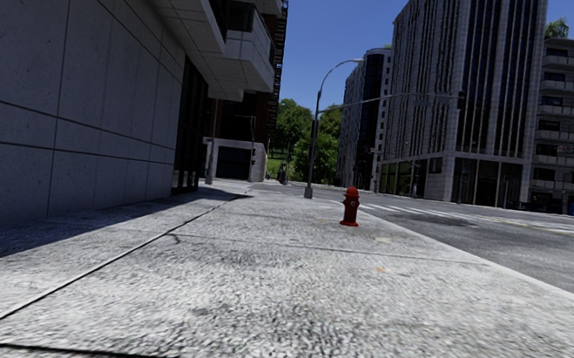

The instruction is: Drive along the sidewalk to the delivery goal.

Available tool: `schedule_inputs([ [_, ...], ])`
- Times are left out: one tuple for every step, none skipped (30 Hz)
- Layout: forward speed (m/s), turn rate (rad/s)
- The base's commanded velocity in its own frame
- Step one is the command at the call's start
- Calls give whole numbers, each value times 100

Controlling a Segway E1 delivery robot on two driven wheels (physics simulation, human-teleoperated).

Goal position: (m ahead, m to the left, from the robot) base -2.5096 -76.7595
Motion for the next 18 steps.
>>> schedule_inputs([
  [200,0],
  [200,0],
  [200,0],
  [200,0],
  [200,0],
  [200,0],
  [200,0],
  [200,0],
  [200,0],
  [200,0],
  [200,0],
  [200,0],
  [200,0],
  [200,0],
  [200,0],
  [200,0],
  [200,0],
  [200,0],
])
